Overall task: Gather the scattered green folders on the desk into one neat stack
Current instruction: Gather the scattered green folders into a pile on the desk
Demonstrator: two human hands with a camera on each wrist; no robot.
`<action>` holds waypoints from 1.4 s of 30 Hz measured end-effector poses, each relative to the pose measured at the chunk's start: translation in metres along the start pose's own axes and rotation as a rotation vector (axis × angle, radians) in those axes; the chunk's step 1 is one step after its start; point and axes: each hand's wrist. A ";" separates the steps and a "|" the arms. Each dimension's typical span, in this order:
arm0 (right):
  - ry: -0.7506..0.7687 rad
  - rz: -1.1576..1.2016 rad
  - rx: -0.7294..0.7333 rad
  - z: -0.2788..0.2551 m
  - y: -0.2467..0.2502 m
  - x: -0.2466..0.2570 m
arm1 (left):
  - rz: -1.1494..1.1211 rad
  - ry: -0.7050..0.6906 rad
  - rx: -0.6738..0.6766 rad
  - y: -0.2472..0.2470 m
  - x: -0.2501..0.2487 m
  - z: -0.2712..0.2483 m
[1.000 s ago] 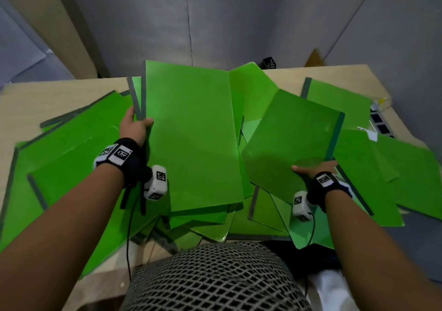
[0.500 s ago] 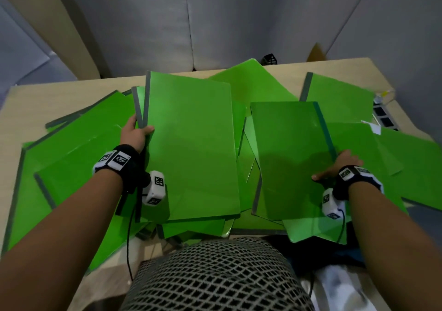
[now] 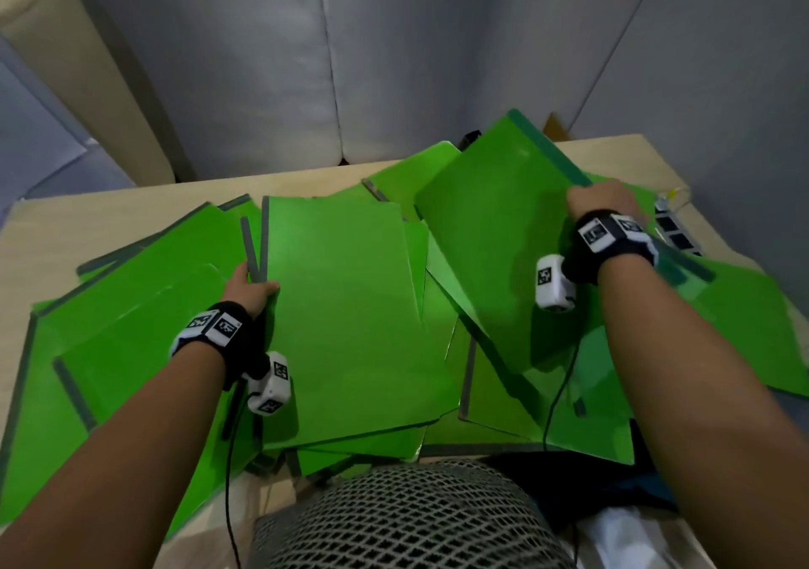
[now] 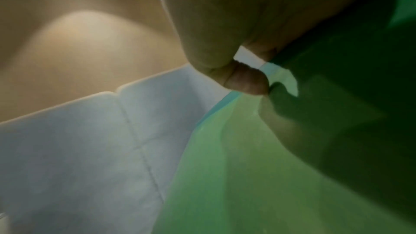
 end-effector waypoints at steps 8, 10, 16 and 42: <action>0.491 -0.349 -0.523 -0.017 0.072 0.138 | -0.142 0.074 0.152 0.012 -0.006 -0.002; 0.698 -0.386 -0.569 -0.025 0.081 0.157 | -0.197 0.153 0.190 0.016 -0.005 -0.004; 1.291 -0.629 -0.360 -0.051 0.077 0.195 | -0.371 0.178 0.241 0.024 -0.013 -0.003; 0.188 0.043 0.516 -0.083 -0.171 0.036 | -0.089 0.258 0.143 -0.003 0.017 -0.005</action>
Point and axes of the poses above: each hand's wrist, its own z-axis towards the middle knuckle, its own y-axis out of the back of the hand, x = y × z, and after that the axes turned 1 degree about -x, right-handed
